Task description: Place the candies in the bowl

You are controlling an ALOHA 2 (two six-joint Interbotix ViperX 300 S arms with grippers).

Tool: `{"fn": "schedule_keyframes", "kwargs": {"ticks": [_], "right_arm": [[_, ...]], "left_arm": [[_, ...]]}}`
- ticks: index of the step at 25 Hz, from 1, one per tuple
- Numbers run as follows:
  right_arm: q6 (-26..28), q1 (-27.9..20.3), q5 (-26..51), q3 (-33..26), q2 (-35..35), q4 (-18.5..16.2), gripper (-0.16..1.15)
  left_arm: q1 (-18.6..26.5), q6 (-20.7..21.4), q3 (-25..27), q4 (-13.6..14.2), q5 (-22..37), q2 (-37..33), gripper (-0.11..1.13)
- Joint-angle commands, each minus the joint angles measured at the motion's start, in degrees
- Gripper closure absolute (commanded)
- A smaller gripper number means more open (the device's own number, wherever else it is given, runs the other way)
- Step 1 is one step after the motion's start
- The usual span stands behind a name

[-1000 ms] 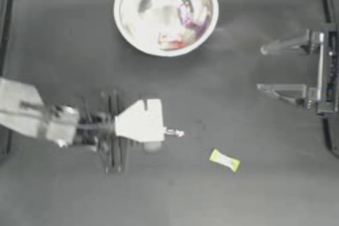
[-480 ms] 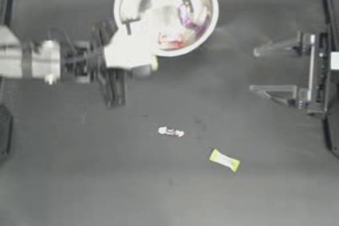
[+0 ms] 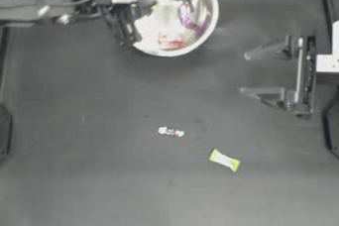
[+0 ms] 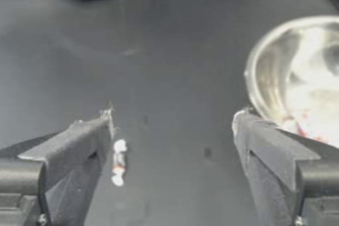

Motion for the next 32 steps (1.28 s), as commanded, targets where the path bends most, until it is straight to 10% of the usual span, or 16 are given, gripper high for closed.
{"fn": "schedule_keyframes", "kwargs": {"ticks": [1, 9, 16, 32], "right_arm": [[0.09, -0.09, -0.7, -1.14, 0.18, 0.18, -0.03], [0.09, -0.09, -0.62, -1.14, 0.79, 0.18, -0.03], [0.09, -0.09, -0.62, -1.23, 0.88, 0.18, -0.03], [0.0, -0.09, -0.18, -1.05, 0.79, 0.18, -0.03]], "left_arm": [[2.72, 1.23, -3.16, -1.32, -0.7, 1.93, 0.51], [5.54, 3.87, -6.42, -2.72, -2.29, 7.56, 0.45], [6.33, 3.78, -9.4, -2.9, -2.11, 10.63, -0.06], [3.34, 3.69, -5.89, -3.52, -2.29, 0.97, 0.0]]}}
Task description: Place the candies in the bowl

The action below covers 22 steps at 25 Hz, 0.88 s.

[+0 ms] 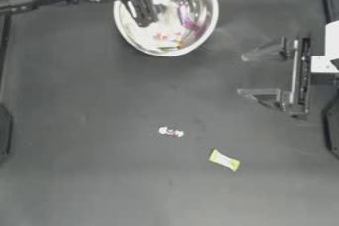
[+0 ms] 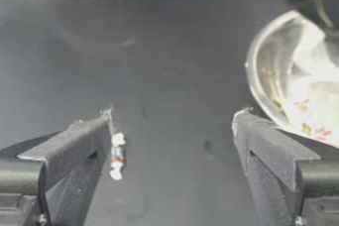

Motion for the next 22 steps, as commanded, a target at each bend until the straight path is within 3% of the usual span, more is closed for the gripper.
{"fn": "schedule_keyframes", "kwargs": {"ticks": [1, 11, 18, 22], "right_arm": [[0.0, 0.0, 0.09, -1.23, -0.09, 0.18, -0.03], [0.0, 0.0, 2.46, -1.58, -0.26, 0.09, -0.03], [-0.09, 0.0, 4.66, -2.64, -0.35, 0.18, -0.03], [0.0, 0.0, 10.2, -4.39, -0.35, 0.79, -0.03]], "left_arm": [[-1.58, -0.18, 0.88, -0.62, -0.44, -8.09, 0.0], [-8.61, -0.44, 12.74, -2.46, -2.55, -22.32, 0.0], [-12.66, -0.7, 26.46, -4.75, -12.92, -36.47, 0.0], [-13.27, -0.97, 32.43, -7.12, -15.29, -42.01, 0.0]]}}
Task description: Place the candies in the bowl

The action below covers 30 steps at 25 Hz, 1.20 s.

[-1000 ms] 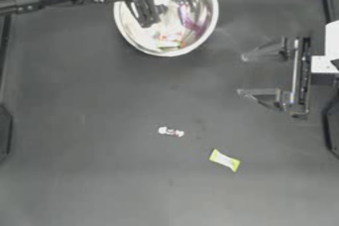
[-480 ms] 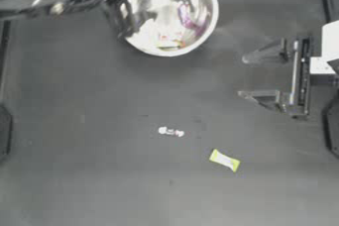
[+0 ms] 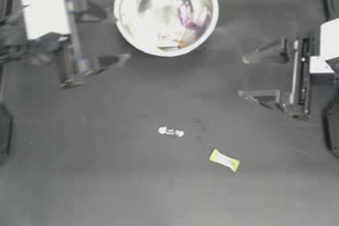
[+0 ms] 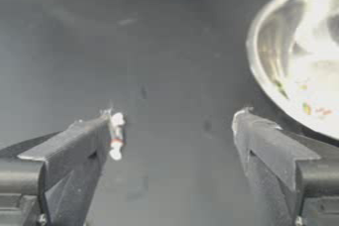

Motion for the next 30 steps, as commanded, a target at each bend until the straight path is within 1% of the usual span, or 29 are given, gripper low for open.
{"fn": "schedule_keyframes", "kwargs": {"ticks": [1, 4, 6, 10, 12, 15, 16, 19, 23, 25, 27, 30], "right_arm": [[0.0, 0.0, 5.45, -3.16, -0.18, 0.88, -0.03], [0.09, 0.0, 12.13, -5.62, -0.18, 2.64, -0.03], [0.18, 0.0, 16.44, -7.12, -0.09, 4.48, -0.03], [0.26, 0.26, 23.47, -9.67, 0.26, 8.26, -0.02], [1.05, 0.62, 26.89, -10.81, 0.79, 9.23, -0.02], [4.39, 2.37, 31.29, -12.66, 2.29, 8.7, -0.02], [5.71, 3.43, 32.43, -13.18, 2.9, 8.0, -0.02], [11.34, 7.12, 35.95, -15.03, 5.01, 3.96, -0.02], [22.59, 13.27, 40.08, -17.4, 8.79, -4.92, -0.02], [27.51, 15.82, 41.04, -17.93, 10.81, -8.26, -0.02], [31.46, 17.93, 41.4, -18.28, 13.27, -10.37, -0.02], [33.84, 20.21, 41.22, -19.16, 17.05, -11.95, -0.02]], "left_arm": [[-0.7, -0.09, 3.25, -1.41, -1.49, -4.48, 0.0], [-2.9, -0.18, 5.01, -1.67, -1.76, -5.27, 0.0], [-4.22, -0.26, 5.45, -1.93, -1.76, -5.36, 0.0], [-5.01, -0.26, 6.77, -3.43, -1.67, -5.62, 0.0], [-5.01, -0.26, 7.47, -4.48, -1.76, -5.8, 0.0], [-5.01, -0.26, 8.7, -5.54, -2.2, -6.15, 0.0], [-5.01, -0.26, 8.96, -5.63, -2.46, -6.33, 0.0], [-5.01, -0.35, 10.28, -6.24, -4.04, -7.21, 0.0], [-5.01, -0.35, 11.34, -7.12, -4.75, -8.44, 0.0], [-5.01, -0.35, 11.6, -7.29, -4.75, -8.79, 0.0], [-5.01, -0.35, 11.69, -7.29, -4.75, -8.88, 0.0], [-5.1, -0.35, 11.78, -7.29, -4.75, -8.79, 0.0]]}}
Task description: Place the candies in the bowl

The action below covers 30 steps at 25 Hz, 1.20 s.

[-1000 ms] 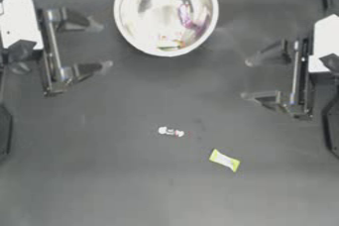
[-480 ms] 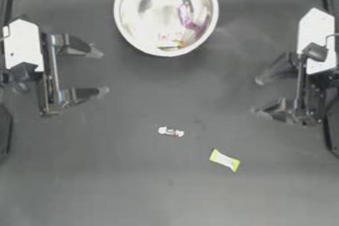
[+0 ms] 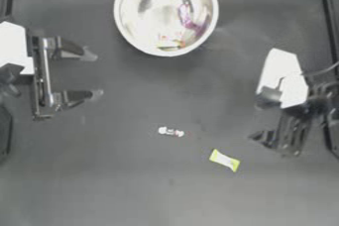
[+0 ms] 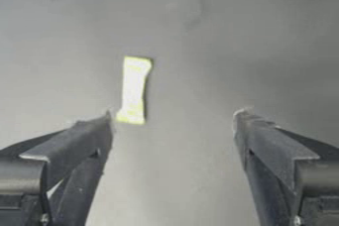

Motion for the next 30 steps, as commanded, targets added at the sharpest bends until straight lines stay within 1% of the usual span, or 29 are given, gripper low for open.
{"fn": "schedule_keyframes", "kwargs": {"ticks": [1, 11, 12, 15, 18, 23, 30], "right_arm": [[1.05, 2.29, -0.26, -2.37, 3.69, -1.67, -0.02], [2.37, 3.96, -2.46, -5.45, 16.08, -1.05, -0.02], [2.46, 4.22, -2.37, -5.8, 17.31, -0.79, -0.02], [2.55, 4.83, -2.46, -6.59, 20.92, 1.58, -0.02], [2.72, 5.54, -3.52, -6.86, 23.38, 2.81, -0.02], [5.1, 5.89, -5.89, -6.5, 25.66, 2.2, -0.02], [6.15, 6.24, -7.03, -6.68, 28.56, 1.85, -0.02]], "left_arm": [[0.09, -0.09, -0.44, -0.09, -0.44, -0.44, 0.0], [0.09, -0.18, 0.7, -0.53, -0.53, -0.44, 0.0], [0.09, -0.09, 0.79, -0.53, -0.53, -0.44, 0.0], [0.09, -0.09, 0.79, -0.53, -0.53, -0.44, 0.0], [0.09, -0.09, 0.79, -0.53, -0.53, -0.35, 0.0], [0.0, -0.09, 0.79, -0.53, -0.53, -0.44, 0.0], [0.0, -0.09, 0.79, -0.53, -0.53, -0.44, 0.0]]}}
